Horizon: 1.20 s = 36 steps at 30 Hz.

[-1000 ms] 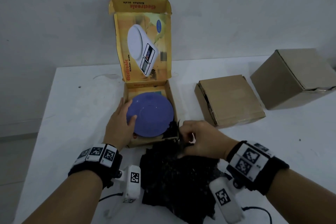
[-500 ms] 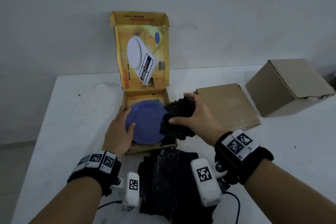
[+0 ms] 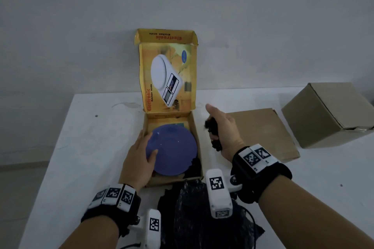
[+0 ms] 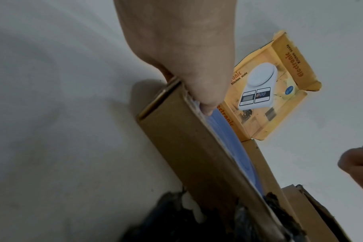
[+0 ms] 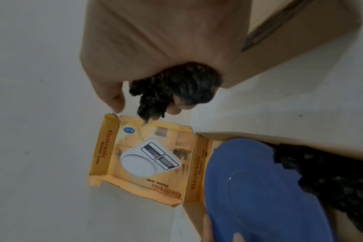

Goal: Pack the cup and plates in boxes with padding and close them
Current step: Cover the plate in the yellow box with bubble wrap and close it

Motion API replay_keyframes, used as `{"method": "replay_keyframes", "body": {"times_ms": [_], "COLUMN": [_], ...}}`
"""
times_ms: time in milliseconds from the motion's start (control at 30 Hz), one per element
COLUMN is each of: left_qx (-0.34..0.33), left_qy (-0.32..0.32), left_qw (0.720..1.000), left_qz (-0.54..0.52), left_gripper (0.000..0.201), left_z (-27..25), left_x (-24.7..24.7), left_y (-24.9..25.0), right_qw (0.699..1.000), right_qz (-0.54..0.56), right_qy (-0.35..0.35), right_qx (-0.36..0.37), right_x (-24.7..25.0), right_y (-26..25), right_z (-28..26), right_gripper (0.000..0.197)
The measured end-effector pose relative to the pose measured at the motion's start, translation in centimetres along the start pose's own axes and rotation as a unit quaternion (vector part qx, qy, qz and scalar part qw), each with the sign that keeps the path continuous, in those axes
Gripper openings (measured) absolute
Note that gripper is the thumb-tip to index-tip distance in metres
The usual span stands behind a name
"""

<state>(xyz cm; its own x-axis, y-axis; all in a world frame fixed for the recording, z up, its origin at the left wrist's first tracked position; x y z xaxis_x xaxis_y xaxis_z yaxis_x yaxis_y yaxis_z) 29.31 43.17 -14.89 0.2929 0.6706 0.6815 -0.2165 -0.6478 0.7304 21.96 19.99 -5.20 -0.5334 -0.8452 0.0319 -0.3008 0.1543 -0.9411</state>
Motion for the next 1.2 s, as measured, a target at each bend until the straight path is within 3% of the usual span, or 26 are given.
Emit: {"method": "replay_keyframes", "body": {"times_ms": [133,267,367,467,533,667,733,800,933,1133,1200], "left_qx": [0.015,0.017,0.022,0.026,0.016,0.027,0.037,0.041,0.041,0.039,0.038], "left_qy": [0.000,0.009,0.012,0.026,0.032,0.039,0.043,0.046,0.057,0.061,0.058], "left_qw": [1.000,0.999,0.999,0.998,0.999,0.999,0.998,0.998,0.997,0.997,0.997], "left_qz": [0.012,0.043,0.044,0.043,0.040,0.018,0.010,0.009,0.012,0.022,0.026], "left_gripper": [0.054,0.046,0.046,0.050,0.050,0.051,0.049,0.048,0.044,0.042,0.041], "left_z": [0.2,1.2,1.3,0.9,0.7,0.8,0.8,0.8,0.7,0.7,0.7], "left_x": [0.0,0.5,0.6,0.7,0.7,0.8,0.8,0.9,1.0,1.1,1.2], "left_y": [0.1,0.6,0.6,0.7,0.8,0.5,0.4,0.3,0.5,0.8,0.9], "right_qw": [0.997,0.992,0.980,0.939,0.888,0.706,0.644,0.596,0.546,0.608,0.604], "right_qz": [-0.073,-0.115,-0.162,-0.275,-0.391,-0.632,-0.675,-0.708,-0.759,-0.710,-0.708], "right_qy": [0.040,0.029,-0.023,-0.009,-0.004,-0.059,-0.075,-0.093,-0.160,-0.149,-0.115], "right_qx": [-0.002,0.049,0.117,0.207,0.243,0.315,0.353,0.368,0.315,0.323,0.346], "right_x": [0.1,-1.3,-3.8,-5.4,-6.4,-9.0,-9.8,-10.6,-11.3,-10.6,-10.4], "right_y": [-0.3,-1.6,-2.1,-2.8,-2.5,-0.5,0.3,0.9,2.6,0.9,0.6], "right_z": [1.5,3.6,5.0,5.4,5.8,5.7,5.4,5.1,5.0,5.1,5.0], "right_gripper": [0.049,0.011,0.045,0.038,0.030,0.024,0.017,0.021,0.028,0.024,0.017]}}
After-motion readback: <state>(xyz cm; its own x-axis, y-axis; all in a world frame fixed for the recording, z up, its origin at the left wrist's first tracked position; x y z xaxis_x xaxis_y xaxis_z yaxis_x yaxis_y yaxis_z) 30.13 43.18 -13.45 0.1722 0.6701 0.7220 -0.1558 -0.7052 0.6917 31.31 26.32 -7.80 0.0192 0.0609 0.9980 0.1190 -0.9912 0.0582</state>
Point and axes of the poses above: each hand's wrist, its own z-axis towards the middle knuckle, its own x-axis out of the back of the hand, y = z × x, the point moved 10 cm from there along z, towards the middle knuckle
